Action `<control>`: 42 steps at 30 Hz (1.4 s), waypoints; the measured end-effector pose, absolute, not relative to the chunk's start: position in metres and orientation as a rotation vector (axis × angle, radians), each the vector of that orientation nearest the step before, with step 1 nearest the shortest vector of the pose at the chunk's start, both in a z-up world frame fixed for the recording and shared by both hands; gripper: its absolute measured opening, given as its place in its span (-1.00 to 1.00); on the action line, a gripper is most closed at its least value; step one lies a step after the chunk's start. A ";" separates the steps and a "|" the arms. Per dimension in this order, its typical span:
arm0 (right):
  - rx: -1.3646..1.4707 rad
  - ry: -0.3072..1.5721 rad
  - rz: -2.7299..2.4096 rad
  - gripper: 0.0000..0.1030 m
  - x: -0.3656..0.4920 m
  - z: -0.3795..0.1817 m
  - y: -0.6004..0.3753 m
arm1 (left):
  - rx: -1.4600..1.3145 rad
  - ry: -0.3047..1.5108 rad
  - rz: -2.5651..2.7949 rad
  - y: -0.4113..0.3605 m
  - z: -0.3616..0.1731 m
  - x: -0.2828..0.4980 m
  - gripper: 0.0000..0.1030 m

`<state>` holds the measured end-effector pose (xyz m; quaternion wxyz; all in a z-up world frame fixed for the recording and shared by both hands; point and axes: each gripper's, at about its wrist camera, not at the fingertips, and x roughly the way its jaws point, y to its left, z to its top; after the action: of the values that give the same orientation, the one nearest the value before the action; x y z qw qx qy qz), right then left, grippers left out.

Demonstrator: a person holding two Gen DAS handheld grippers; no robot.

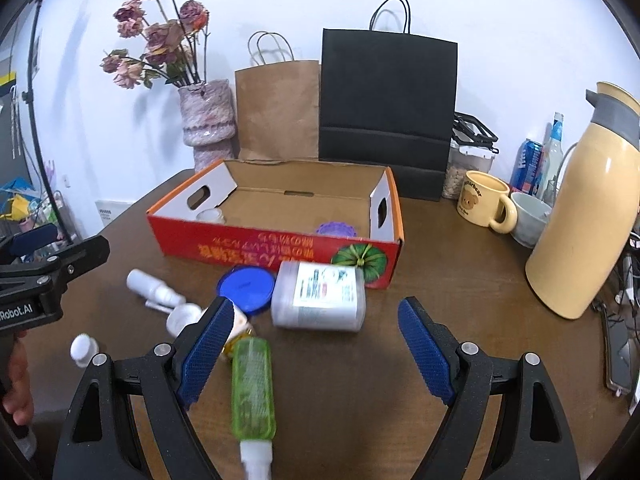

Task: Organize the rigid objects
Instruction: 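Withdraw both open grippers from the box back over the table, then lower the left gripper onto the white ridged cap and close on it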

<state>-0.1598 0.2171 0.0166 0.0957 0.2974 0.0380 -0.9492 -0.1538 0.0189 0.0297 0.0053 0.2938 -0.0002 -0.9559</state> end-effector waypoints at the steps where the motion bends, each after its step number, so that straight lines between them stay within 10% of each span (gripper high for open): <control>1: 0.882 0.116 -2.810 0.72 -0.155 0.015 0.216 | 0.927 -0.001 -2.987 0.016 0.028 -0.149 1.00; 32: 1.005 0.131 -2.736 0.72 -0.113 -0.035 0.207 | 1.256 -0.014 -2.782 -0.045 -0.061 -0.121 1.00; 42: 1.019 0.166 -2.732 0.72 -0.114 -0.041 0.201 | 1.295 0.029 -2.758 -0.045 -0.070 -0.129 0.52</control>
<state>-0.1140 0.2013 -0.0408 0.1102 0.3468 0.0564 -0.9297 -0.1288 -0.0446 -0.0703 0.0474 0.4247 0.0097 -0.9041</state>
